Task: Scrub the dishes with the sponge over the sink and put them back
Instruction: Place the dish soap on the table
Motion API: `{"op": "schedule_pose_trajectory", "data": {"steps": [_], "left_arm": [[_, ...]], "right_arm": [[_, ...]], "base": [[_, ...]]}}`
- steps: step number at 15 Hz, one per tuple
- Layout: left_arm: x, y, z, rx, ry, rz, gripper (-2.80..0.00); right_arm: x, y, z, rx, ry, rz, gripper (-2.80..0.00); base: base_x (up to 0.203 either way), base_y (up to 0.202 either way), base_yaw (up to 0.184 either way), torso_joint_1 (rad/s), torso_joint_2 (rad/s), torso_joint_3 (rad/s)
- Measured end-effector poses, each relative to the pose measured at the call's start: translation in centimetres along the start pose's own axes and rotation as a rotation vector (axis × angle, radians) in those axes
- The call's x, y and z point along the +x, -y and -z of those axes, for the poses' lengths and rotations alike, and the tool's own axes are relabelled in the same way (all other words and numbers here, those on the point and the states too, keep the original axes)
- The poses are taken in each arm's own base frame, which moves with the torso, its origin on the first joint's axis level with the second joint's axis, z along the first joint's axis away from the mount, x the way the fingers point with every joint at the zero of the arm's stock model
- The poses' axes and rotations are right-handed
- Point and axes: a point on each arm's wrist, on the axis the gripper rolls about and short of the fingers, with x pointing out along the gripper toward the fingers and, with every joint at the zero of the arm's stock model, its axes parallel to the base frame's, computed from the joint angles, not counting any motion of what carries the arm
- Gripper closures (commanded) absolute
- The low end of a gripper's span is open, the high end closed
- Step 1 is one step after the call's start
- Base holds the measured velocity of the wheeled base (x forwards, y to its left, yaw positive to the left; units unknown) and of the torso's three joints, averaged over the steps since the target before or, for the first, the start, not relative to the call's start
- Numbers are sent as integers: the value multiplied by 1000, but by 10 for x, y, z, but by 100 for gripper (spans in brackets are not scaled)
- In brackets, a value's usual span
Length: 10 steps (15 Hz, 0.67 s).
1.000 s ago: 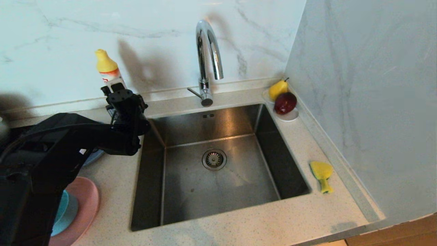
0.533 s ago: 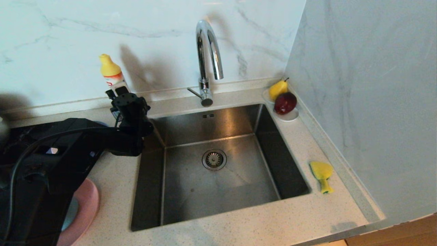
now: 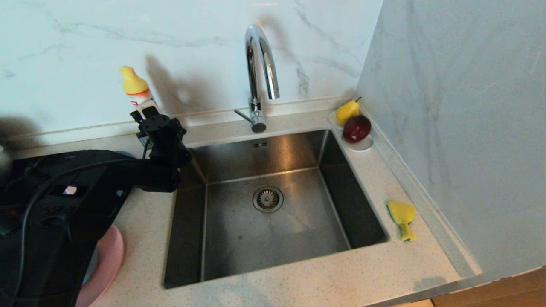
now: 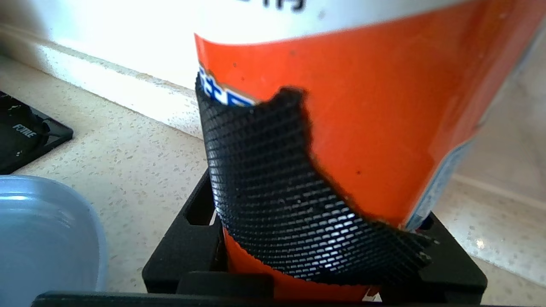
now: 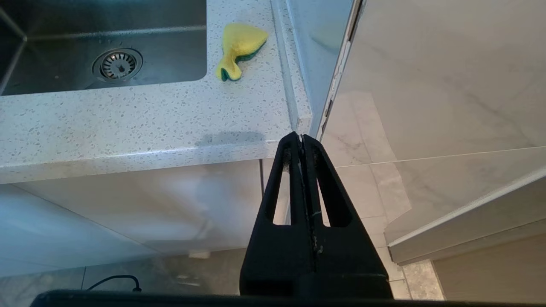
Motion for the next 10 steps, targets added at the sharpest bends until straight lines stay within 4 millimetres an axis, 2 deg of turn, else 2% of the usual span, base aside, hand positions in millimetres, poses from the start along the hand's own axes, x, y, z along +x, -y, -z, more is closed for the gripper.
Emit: {"op": "schedule_pose_trajectory", "data": {"steps": [10], "left_arm": [[9,-2,16,-8,-4,-27,0]], "right_arm": [[0,0,0,0,0,0,0]], "base": [[0,0,0,0,0,0]]}}
